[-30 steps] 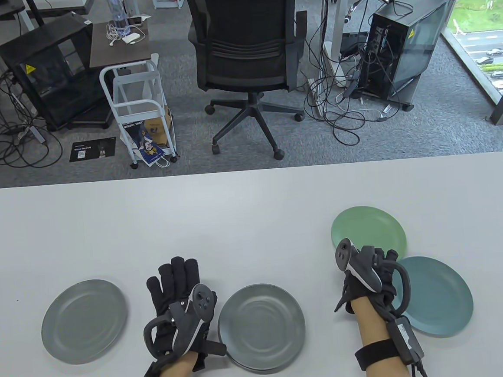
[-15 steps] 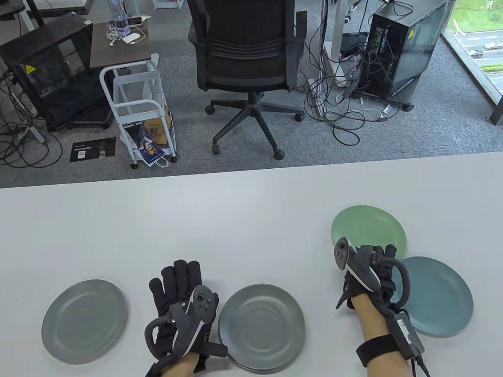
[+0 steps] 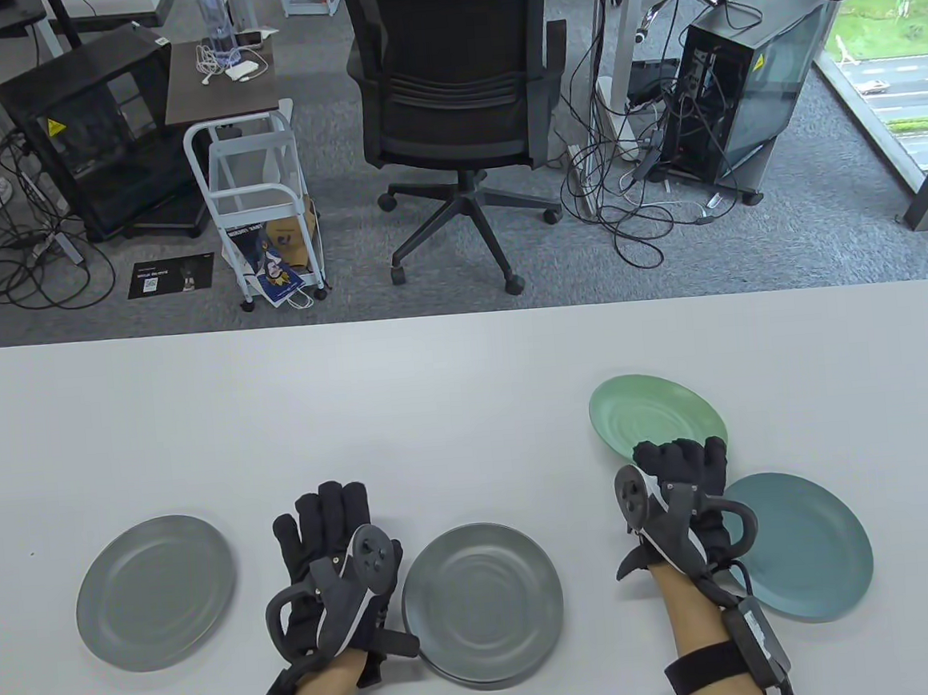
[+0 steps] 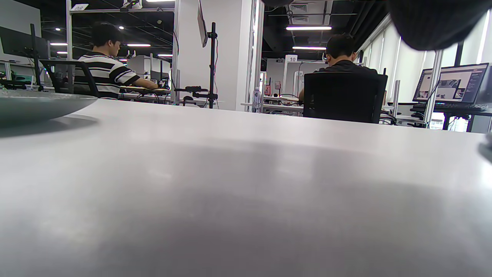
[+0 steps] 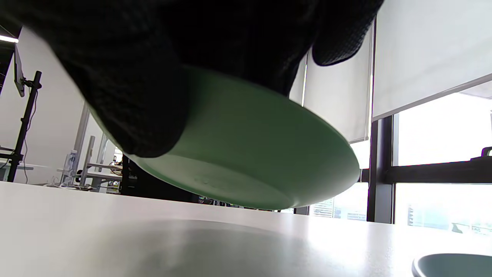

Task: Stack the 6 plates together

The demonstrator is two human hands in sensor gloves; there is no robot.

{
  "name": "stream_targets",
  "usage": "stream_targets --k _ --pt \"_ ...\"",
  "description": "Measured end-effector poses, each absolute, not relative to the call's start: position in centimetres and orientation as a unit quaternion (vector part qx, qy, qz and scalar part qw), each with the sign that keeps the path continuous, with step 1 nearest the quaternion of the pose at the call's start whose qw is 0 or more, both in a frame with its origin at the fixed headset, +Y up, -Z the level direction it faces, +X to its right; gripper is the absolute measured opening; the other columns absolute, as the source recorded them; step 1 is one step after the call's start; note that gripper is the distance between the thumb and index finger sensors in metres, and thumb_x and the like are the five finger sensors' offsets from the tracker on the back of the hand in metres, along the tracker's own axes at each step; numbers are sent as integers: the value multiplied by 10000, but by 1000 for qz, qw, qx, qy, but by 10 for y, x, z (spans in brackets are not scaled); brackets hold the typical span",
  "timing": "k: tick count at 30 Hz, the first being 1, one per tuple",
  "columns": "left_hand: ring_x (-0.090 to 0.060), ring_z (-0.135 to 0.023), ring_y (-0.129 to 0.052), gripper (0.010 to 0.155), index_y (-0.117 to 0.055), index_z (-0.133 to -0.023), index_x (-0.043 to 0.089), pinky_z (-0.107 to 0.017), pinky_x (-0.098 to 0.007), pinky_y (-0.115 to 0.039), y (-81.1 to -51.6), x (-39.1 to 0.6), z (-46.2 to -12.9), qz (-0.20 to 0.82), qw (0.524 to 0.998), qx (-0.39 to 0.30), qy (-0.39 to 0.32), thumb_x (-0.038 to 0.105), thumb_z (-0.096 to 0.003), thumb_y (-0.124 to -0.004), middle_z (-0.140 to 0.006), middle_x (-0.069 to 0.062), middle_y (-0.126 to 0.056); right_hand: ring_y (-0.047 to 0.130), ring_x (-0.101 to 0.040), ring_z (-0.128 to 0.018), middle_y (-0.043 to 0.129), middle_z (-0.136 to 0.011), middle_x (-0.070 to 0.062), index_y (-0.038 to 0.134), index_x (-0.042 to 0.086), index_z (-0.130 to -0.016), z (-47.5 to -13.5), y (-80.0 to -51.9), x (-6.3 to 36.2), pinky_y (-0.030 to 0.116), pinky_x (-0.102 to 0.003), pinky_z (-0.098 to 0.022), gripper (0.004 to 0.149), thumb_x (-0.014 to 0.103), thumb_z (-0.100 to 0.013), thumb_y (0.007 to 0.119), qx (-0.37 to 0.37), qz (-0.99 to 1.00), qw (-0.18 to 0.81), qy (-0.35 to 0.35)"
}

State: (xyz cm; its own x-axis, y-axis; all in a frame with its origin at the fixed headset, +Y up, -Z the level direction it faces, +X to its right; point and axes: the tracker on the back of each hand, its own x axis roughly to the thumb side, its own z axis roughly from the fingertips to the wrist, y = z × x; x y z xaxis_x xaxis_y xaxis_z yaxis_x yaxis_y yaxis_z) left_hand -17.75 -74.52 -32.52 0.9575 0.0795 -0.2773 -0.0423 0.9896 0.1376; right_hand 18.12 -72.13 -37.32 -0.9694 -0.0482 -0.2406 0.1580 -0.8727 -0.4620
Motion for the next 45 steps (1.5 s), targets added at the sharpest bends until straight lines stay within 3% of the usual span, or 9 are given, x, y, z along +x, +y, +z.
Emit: stream_targets --k 10,21,28,30,35,39,42,45 --pt "-139 -1167 -270 875 -290 -1055 449 -872 -456 -119 -746 -176 -325 30 987 67 140 678 -332 -728 -1188 178 -319 905 -149 -797 989 -700 120 877 333 -720 -342 -714 153 558 -515 -754 379 431 -368 977 54 -958 37 279" --pt "-145 -1164 -297 864 -321 -1054 444 -873 -458 -130 -746 -185 -326 55 985 55 154 669 -332 -739 -1185 173 -354 897 -143 -808 984 -706 126 874 342 -720 -332 -718 125 550 -514 -761 376 433 -369 975 -17 -958 23 286" --pt "-152 -1150 -365 828 -389 -1050 437 -875 -463 -153 -742 -192 -326 97 981 56 160 659 -336 -742 -1153 152 -506 896 -141 -810 985 -706 130 873 344 -719 -327 -717 109 552 -514 -761 375 435 -370 973 -55 -955 15 293" --pt "-157 -1118 -457 821 -407 -1049 424 -872 -466 -173 -739 -197 -328 94 981 27 167 666 -336 -734 -1115 141 -604 895 -140 -811 983 -708 129 871 345 -721 -325 -717 104 551 -513 -762 376 437 -370 972 -68 -954 10 291" --pt "-154 -1070 -593 772 -477 -1035 393 -874 -466 -235 -734 -208 -327 174 969 49 170 641 -349 -730 -1010 114 -790 895 -137 -812 983 -707 134 871 348 -720 -320 -718 90 552 -512 -763 375 437 -370 972 -102 -950 10 296" --pt "-128 -949 -739 719 -587 -999 334 -864 -431 -280 -728 -216 -326 218 958 57 179 623 -355 -725 -735 85 -1001 894 -135 -812 982 -707 135 870 350 -719 -315 -716 80 553 -511 -764 375 439 -369 972 -126 -944 9 306" --pt "-115 -842 -833 702 -643 -970 286 -856 -409 -334 -726 -221 -326 239 952 54 183 620 -357 -712 -593 87 -1052 895 -135 -811 983 -706 136 870 352 -717 -312 -715 73 555 -511 -763 375 439 -368 974 -142 -941 10 308" --pt "-122 -805 -860 708 -653 -962 264 -845 -410 -360 -727 -226 -327 283 941 48 180 625 -356 -709 -565 79 -1062 896 -135 -811 982 -707 139 871 353 -716 -309 -714 68 556 -512 -763 373 440 -368 974 -156 -938 7 311"
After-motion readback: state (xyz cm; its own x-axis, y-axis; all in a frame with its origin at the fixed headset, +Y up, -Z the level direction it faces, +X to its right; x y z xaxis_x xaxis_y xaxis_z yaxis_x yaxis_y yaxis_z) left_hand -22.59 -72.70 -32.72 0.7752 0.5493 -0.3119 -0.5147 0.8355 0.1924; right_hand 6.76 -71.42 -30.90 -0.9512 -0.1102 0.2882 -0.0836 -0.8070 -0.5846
